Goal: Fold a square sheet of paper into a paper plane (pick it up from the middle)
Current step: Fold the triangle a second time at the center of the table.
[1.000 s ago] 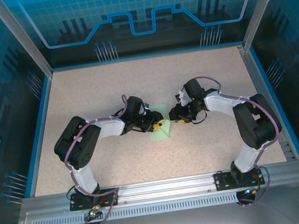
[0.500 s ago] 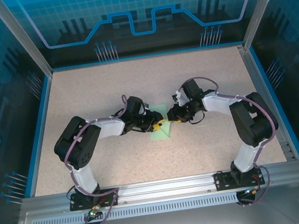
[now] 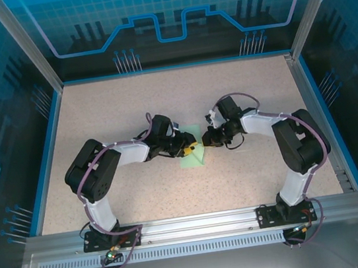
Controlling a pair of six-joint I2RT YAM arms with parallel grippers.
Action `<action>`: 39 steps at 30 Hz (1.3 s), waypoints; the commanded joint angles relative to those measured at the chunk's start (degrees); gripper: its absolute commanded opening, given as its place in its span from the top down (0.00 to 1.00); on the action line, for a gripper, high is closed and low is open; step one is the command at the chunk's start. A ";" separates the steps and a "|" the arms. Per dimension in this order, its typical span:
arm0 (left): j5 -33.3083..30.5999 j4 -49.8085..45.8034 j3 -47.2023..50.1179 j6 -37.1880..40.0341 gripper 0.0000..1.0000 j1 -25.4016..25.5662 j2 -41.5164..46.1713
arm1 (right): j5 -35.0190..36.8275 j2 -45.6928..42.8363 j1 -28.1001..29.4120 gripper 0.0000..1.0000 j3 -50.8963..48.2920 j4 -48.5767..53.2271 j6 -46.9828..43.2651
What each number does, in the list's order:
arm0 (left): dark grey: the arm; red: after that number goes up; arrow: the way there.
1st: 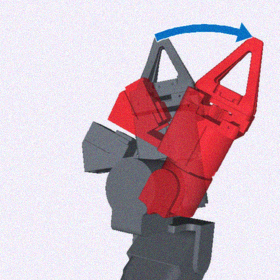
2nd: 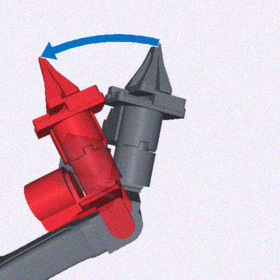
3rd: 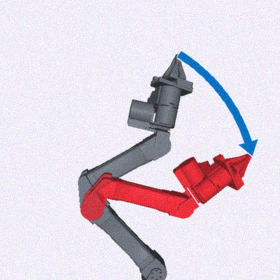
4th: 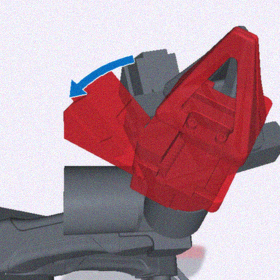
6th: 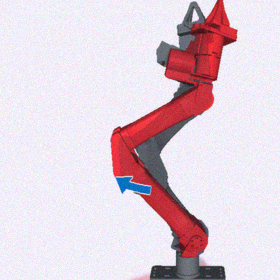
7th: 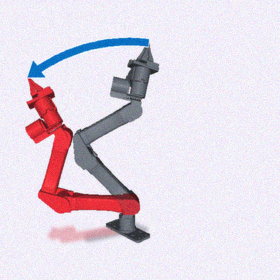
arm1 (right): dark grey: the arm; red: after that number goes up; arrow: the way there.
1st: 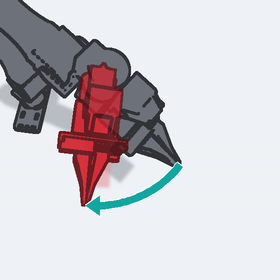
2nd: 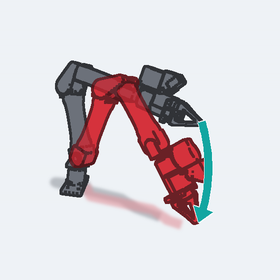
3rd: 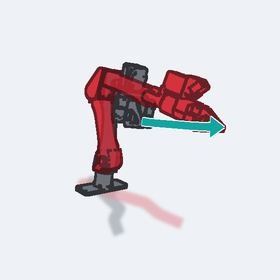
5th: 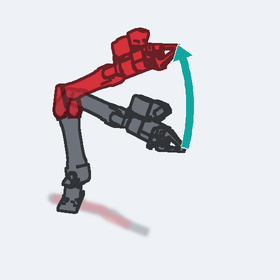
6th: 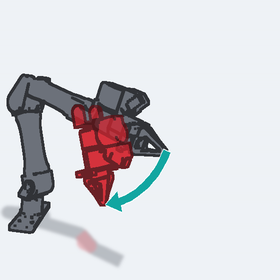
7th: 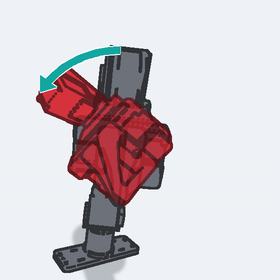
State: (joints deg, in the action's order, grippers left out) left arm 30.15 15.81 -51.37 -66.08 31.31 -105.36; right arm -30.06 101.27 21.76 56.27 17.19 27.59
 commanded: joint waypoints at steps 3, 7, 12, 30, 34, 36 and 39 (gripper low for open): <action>2.57 3.12 0.30 0.50 0.66 0.32 1.97 | 2.19 2.43 1.53 0.91 3.15 2.39 -2.88; 1.77 0.79 -0.58 1.67 0.65 0.27 1.61 | 2.46 3.64 1.87 0.91 4.41 3.10 -3.71; 1.50 -1.57 -1.70 2.65 0.66 0.30 0.39 | 2.75 4.84 2.23 0.91 5.49 3.72 -4.22; 2.10 -2.26 -2.41 2.52 0.67 0.34 -2.65 | 4.39 8.01 3.03 0.91 7.90 5.92 -4.66; 2.15 -2.21 -2.41 2.50 0.68 0.42 -3.12 | 4.93 8.13 3.03 0.91 8.05 5.99 -4.70; 2.19 -2.21 -2.44 2.45 0.68 0.41 -3.18 | 5.05 8.15 3.03 0.91 8.10 6.00 -4.67; 2.43 -2.24 -2.67 2.45 0.68 0.56 -3.52 | 5.19 8.39 3.11 0.91 8.31 6.08 -4.74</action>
State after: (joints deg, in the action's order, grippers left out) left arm 30.96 14.83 -52.36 -64.40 31.31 -108.03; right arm -25.47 108.84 23.77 63.20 22.02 23.88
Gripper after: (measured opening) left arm 0.326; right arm 0.091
